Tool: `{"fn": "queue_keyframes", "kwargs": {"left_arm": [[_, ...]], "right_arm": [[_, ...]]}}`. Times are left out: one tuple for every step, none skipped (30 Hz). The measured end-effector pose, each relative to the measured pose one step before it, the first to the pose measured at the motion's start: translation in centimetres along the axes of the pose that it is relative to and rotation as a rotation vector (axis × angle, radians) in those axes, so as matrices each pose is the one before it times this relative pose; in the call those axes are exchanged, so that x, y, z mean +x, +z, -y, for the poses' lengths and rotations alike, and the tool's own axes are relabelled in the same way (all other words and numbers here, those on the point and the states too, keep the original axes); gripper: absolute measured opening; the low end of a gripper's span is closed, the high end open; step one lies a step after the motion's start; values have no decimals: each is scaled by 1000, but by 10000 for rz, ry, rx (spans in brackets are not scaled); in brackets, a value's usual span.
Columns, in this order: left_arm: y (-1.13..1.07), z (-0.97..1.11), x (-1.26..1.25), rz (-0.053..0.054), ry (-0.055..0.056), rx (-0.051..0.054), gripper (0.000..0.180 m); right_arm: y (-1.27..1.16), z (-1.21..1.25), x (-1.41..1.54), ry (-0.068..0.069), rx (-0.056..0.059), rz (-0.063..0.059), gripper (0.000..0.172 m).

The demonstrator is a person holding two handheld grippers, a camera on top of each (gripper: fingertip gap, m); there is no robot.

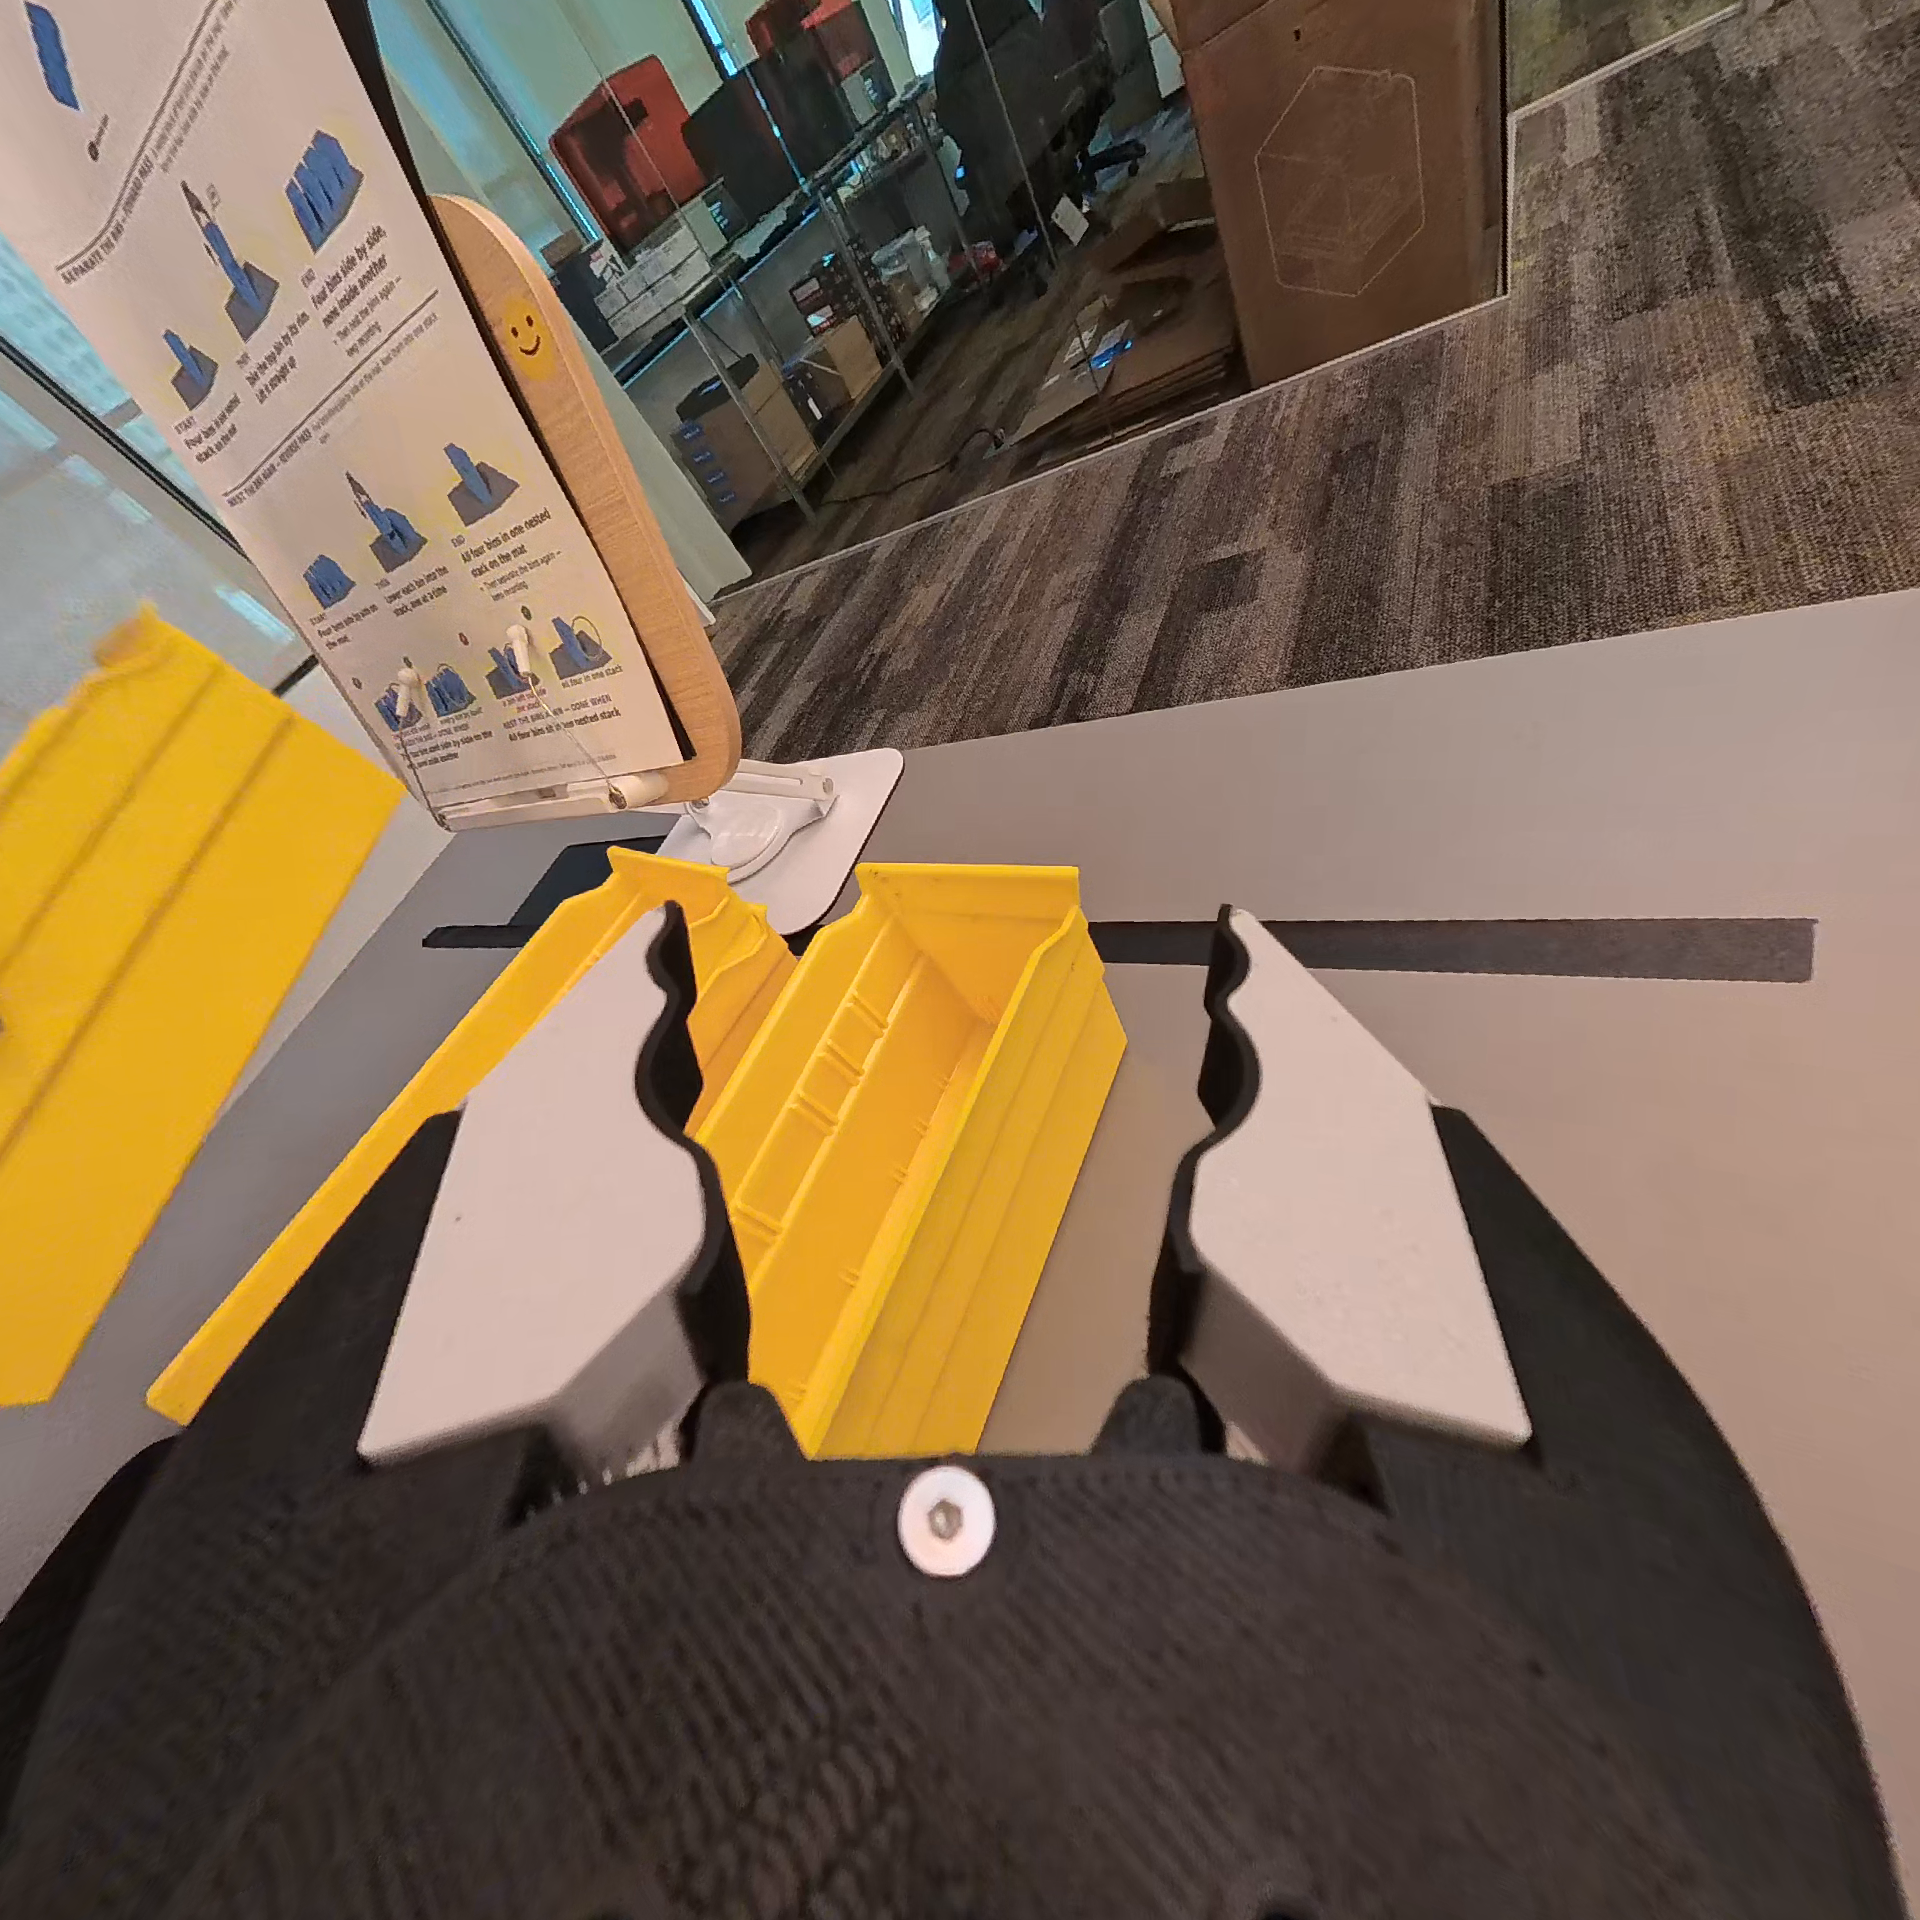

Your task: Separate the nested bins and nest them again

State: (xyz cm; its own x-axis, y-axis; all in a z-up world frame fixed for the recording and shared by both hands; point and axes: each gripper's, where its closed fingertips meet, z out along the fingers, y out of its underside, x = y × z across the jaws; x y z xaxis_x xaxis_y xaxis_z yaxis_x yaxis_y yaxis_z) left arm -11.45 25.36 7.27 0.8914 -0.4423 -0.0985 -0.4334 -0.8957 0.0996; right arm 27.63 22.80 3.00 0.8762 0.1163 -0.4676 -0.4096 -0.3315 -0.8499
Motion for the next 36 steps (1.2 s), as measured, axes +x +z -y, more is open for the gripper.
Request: {"fn": "queue_keyframes", "kwargs": {"left_arm": [[913,-93,-989,-6,-154,-113,117],[1026,-90,-942,-2,-136,-151,117],[1094,-38,-911,6,-121,-165,117],[1138,3,-862,29,-72,-166,117],[1151,61,-824,55,-49,-147,116],[1132,111,-788,88,-24,-129,116],[1094,133,-718,118,12,-121,116],[1068,140,-668,158,15,-96,115],[1044,212,-587,154,51,-57,116],[1076,153,-455,117,112,-96,115],[1080,-55,-339,78,111,-231,115],[1020,21,-235,18,91,-193,115],[918,123,-102,-41,51,-114,116],[770,196,-13,-91,33,-73,116],[650,231,76,-135,72,-46,116],[562,256,91,-135,85,-18,116],[482,246,87,-102,98,-19,116],[410,248,83,-66,129,-8,117],[352,163,71,-25,124,-32,117],[342,73,58,0,80,-85,117],[311,18,44,1,70,-119,117],[146,-23,16,-14,11,-116,120],[-70,101,-34,-8,41,59,119],[-25,144,-14,-28,-21,69,120],[27,31,-11,-16,-64,-2,122],[41,-109,26,-31,-83,-75,123],[41,-44,19,-12,1,-58,125],[-62,80,-31,51,38,40,126],[-247,51,-72,108,44,59,127],[-472,81,70,26,35,123,126],[-724,127,138,-25,29,192,122],[-959,265,106,-2,-5,308,116],[-1132,309,285,-67,-23,337,117],[-1189,300,557,-124,-1,332,117],[-1155,271,908,-163,28,292,118],[-1022,278,1373,-226,137,255,120]], "right_arm": [[-17,22,24,5,4,-5,99],[-20,22,47,-8,9,-22,99],[-1,35,46,-10,10,-28,99],[7,4,13,-11,-3,-13,99],[32,-15,17,-10,-14,-16,99],[35,-19,33,-22,-14,-29,99],[56,-10,40,-35,-13,-41,99],[71,-5,69,-46,-26,-52,99],[80,-30,94,-49,-43,-63,99],[77,-28,113,-31,-33,-67,99],[55,-17,63,-15,-12,-34,99],[49,-21,48,-6,-17,-21,99],[37,-44,82,-5,-25,-44,99],[37,-45,87,-17,-18,-55,99],[39,-51,48,-30,-21,-43,99],[61,-67,46,-27,-34,-38,99],[69,-74,37,-24,-39,-40,99],[84,-59,30,-23,-31,-35,99],[92,-59,-15,-23,-34,-19,99],[114,-80,-11,-26,-40,-20,99],[123,-106,-14,-31,-51,-25,99],[129,-116,-22,-33,-58,-24,99],[143,-138,-35,-35,-63,-15,99],[133,-149,-46,-35,-74,-1,99],[119,-133,-61,-37,-74,5,99],[82,-94,-28,-36,-55,-7,99],[50,-54,-15,-23,-33,-18,99],[29,9,-45,-14,-2,2,99],[7,21,-53,-2,10,13,99],[5,33,-45,0,12,4,99],[-4,15,-33,-8,8,2,99],[18,1,-25,-12,-4,2,99],[15,-22,-23,-13,-14,4,99],[23,-21,-9,2,-15,4,99],[24,-2,16,14,-5,8,99],[20,3,27,21,3,12,99]]}}
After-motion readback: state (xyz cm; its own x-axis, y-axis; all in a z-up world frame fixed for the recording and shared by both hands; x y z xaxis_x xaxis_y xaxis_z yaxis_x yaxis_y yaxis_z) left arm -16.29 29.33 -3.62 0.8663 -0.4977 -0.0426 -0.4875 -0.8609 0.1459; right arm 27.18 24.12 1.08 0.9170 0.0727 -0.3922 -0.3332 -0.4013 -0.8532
